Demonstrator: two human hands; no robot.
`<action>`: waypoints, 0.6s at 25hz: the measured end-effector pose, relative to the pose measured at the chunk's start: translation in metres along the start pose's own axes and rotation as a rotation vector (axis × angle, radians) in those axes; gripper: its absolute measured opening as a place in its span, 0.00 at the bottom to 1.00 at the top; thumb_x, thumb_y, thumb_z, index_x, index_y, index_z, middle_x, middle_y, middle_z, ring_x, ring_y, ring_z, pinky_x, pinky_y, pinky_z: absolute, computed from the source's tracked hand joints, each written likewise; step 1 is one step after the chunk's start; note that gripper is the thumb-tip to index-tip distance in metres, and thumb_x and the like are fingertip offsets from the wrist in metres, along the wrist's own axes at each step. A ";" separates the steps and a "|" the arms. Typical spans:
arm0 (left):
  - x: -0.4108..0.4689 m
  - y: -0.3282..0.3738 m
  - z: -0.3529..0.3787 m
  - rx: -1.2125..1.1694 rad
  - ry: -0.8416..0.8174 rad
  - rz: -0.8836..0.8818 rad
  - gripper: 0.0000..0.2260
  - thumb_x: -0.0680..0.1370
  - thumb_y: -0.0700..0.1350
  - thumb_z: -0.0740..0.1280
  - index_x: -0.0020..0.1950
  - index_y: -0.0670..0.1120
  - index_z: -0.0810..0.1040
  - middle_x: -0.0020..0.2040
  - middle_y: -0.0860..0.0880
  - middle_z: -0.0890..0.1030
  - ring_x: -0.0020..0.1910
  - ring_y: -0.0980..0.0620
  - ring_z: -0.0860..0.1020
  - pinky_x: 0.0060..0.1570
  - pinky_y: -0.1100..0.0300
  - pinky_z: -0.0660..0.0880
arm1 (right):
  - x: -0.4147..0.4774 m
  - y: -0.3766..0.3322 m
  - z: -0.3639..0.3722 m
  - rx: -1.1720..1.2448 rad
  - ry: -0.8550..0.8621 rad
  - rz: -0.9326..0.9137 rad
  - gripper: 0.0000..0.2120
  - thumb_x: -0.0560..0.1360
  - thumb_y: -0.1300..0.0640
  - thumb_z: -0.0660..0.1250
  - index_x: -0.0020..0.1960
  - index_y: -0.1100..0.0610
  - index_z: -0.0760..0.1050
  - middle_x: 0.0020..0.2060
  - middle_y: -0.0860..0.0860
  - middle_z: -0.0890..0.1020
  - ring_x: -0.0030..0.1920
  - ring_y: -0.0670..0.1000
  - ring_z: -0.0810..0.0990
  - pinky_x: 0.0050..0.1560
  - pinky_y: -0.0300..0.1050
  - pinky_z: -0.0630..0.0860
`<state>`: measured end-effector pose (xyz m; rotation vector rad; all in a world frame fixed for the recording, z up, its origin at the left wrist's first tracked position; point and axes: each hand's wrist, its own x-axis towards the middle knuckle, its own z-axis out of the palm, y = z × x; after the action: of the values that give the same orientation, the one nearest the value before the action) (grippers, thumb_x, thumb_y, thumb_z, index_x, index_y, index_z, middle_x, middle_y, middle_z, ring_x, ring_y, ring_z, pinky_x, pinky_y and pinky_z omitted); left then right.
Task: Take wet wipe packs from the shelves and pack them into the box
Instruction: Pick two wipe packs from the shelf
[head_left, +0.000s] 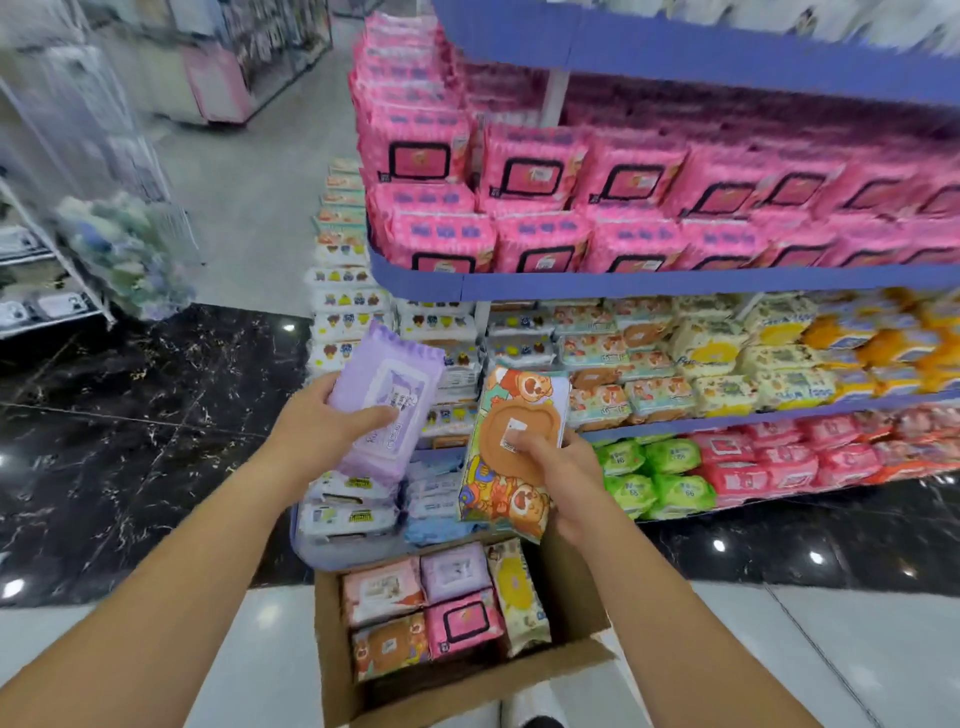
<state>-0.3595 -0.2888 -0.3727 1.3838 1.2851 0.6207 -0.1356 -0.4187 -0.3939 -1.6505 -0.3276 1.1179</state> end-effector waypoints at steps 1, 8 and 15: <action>0.001 0.009 -0.007 0.052 -0.007 0.023 0.16 0.71 0.46 0.80 0.55 0.53 0.80 0.49 0.53 0.83 0.43 0.53 0.82 0.36 0.59 0.76 | -0.003 -0.010 0.001 -0.052 0.002 -0.016 0.23 0.66 0.55 0.80 0.59 0.55 0.79 0.48 0.52 0.87 0.48 0.55 0.86 0.54 0.56 0.83; 0.039 0.025 -0.015 0.565 -0.058 0.061 0.19 0.66 0.53 0.81 0.52 0.55 0.77 0.49 0.53 0.82 0.44 0.52 0.80 0.40 0.57 0.75 | 0.044 -0.069 0.004 -0.685 -0.172 -0.197 0.21 0.65 0.51 0.81 0.51 0.49 0.73 0.51 0.51 0.80 0.45 0.48 0.80 0.44 0.49 0.82; 0.053 -0.045 -0.018 0.819 0.135 -0.187 0.22 0.65 0.59 0.75 0.57 0.59 0.76 0.46 0.57 0.80 0.45 0.51 0.79 0.43 0.56 0.77 | 0.181 -0.049 0.052 -1.418 -0.509 -0.465 0.48 0.68 0.38 0.76 0.80 0.53 0.57 0.75 0.52 0.61 0.76 0.56 0.60 0.71 0.52 0.68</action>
<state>-0.3769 -0.2419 -0.4241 1.8528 1.8650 0.0320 -0.0673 -0.2430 -0.4418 -2.1713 -2.0797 0.9109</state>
